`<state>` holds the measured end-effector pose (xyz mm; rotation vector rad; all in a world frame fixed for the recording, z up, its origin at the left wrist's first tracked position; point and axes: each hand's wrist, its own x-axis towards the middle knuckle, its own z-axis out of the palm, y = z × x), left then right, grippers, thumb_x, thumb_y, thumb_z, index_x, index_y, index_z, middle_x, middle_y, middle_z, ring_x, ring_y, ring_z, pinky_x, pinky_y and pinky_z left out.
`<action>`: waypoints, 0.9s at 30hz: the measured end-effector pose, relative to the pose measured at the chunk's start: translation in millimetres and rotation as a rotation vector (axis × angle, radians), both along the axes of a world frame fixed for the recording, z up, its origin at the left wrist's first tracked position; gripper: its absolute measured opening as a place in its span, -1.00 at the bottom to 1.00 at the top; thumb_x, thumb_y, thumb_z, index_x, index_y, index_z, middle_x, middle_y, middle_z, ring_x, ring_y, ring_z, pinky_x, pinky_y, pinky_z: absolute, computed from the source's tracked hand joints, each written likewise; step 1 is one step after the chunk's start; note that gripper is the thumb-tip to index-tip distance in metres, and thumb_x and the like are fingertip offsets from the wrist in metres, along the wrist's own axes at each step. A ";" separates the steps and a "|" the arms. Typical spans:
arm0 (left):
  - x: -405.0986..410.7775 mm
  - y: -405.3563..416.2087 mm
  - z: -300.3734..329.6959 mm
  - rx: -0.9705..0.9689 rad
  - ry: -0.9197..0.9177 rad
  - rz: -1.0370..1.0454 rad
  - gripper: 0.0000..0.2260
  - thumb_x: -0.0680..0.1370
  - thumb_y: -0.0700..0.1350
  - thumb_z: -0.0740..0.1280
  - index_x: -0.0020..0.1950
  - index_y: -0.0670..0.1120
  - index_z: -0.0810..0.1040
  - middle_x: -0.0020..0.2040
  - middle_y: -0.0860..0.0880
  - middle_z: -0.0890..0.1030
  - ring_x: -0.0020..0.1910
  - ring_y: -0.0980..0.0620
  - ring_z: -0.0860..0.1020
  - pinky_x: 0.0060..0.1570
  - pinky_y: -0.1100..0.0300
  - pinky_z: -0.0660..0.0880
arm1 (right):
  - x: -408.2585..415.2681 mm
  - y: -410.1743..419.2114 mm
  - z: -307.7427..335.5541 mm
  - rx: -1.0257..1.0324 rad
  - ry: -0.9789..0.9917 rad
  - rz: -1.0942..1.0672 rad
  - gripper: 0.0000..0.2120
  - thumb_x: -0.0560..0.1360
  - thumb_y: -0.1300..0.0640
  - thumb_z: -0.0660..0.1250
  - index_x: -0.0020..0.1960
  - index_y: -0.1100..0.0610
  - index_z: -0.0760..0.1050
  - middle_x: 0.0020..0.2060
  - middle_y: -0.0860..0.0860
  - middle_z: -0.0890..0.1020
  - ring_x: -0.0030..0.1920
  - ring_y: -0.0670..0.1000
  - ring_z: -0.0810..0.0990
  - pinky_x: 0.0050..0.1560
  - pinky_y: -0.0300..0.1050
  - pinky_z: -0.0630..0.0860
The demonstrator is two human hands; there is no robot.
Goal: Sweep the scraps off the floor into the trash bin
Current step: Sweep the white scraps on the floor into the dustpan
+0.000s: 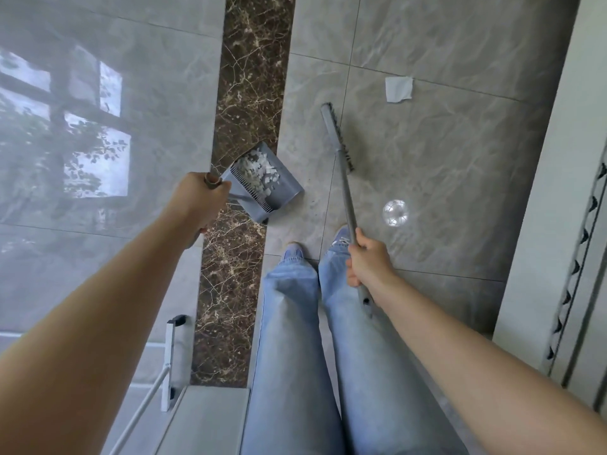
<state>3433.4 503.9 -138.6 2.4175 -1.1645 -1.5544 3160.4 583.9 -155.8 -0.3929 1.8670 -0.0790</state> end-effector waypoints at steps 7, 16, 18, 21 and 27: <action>22.9 -0.6 10.0 0.088 -0.020 -0.153 -0.68 0.62 -0.04 0.27 -0.27 -0.18 0.51 -0.50 -0.11 0.38 -0.60 0.01 0.27 -0.59 0.28 0.25 | 43.3 11.0 -19.3 0.101 -0.159 -0.117 -0.44 0.60 0.30 0.04 0.55 -0.06 0.16 -0.41 -0.07 0.31 -0.61 -0.07 0.22 -0.63 -0.26 0.19; 29.2 -4.0 20.2 0.174 -0.076 -0.501 -0.65 0.60 0.03 0.32 -0.25 -0.21 0.57 -0.53 -0.09 0.43 -0.63 -0.01 0.33 -0.58 0.25 0.34 | 19.7 42.5 12.8 -0.005 -0.079 -0.410 -0.55 0.65 0.23 0.07 0.50 -0.07 0.27 -0.45 0.01 0.24 -0.65 -0.12 0.18 -0.65 -0.34 0.14; 27.9 -1.6 15.0 0.171 -0.084 -0.481 -0.63 0.60 0.03 0.30 -0.25 -0.23 0.56 -0.53 -0.10 0.43 -0.63 -0.02 0.32 -0.58 0.24 0.34 | 15.3 29.6 -3.5 0.009 -0.032 -0.391 -0.57 0.63 0.26 0.04 0.45 -0.01 0.32 -0.47 0.02 0.30 -0.68 -0.11 0.23 -0.67 -0.32 0.17; 25.6 6.7 8.9 0.162 -0.102 -0.465 -0.65 0.61 0.01 0.28 -0.24 -0.21 0.56 -0.50 -0.12 0.44 -0.63 -0.03 0.33 -0.60 0.25 0.33 | 29.9 18.6 -22.7 0.086 -0.041 -0.356 -0.67 0.59 0.27 0.00 0.23 -0.05 0.32 -0.57 0.01 0.36 -0.71 -0.09 0.27 -0.65 -0.30 0.20; 16.0 25.0 5.4 0.128 -0.103 -0.467 -0.68 0.62 0.00 0.26 -0.25 -0.14 0.52 -0.46 -0.13 0.47 -0.60 -0.04 0.38 -0.59 0.23 0.34 | 102.1 55.8 -3.9 0.134 -0.221 -0.294 -0.51 0.65 0.23 0.02 0.52 -0.11 0.19 -0.46 0.06 0.35 -0.70 -0.10 0.24 -0.65 -0.31 0.20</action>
